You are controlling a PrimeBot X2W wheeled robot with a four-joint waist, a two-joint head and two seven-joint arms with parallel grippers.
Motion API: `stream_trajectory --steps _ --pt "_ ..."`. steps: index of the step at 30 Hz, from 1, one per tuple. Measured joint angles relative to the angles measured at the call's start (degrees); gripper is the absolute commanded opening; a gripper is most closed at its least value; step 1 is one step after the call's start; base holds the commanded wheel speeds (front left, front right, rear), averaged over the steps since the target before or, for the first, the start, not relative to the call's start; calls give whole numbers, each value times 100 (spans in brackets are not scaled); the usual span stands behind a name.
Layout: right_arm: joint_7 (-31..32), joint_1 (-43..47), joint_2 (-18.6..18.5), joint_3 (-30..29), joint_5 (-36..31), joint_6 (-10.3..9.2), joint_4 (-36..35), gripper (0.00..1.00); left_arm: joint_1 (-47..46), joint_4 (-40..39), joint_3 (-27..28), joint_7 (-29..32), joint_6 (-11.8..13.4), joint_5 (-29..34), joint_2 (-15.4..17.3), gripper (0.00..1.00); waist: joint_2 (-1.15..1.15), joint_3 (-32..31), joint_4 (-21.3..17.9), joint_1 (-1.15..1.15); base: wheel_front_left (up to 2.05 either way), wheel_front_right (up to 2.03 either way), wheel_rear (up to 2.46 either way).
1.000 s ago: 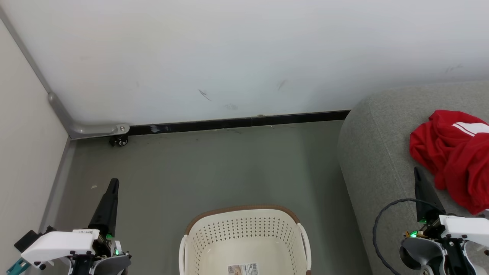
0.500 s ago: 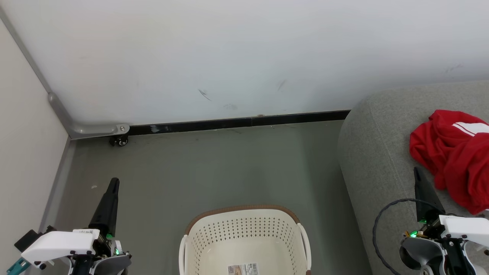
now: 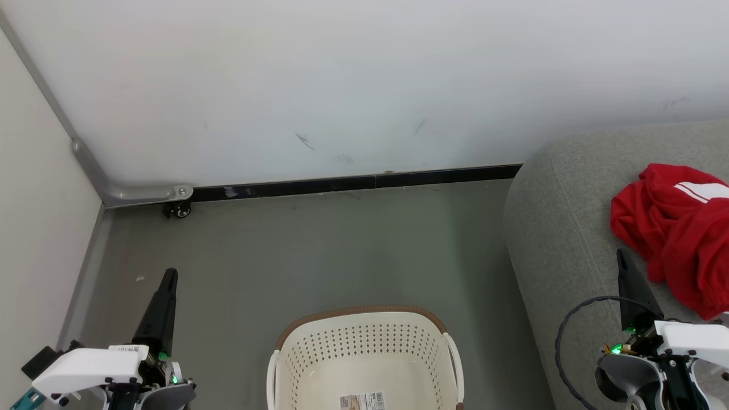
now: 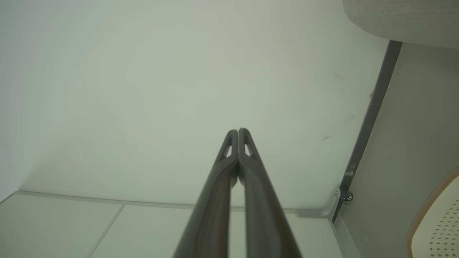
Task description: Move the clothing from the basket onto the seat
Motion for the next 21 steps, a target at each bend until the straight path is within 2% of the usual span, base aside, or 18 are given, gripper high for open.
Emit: stream_trajectory --steps 21 --pt "-1 0 -1 4 0 0 -2 0 63 -15 -7 -1 24 0 0 0 0 1 0 0 0 0 0"
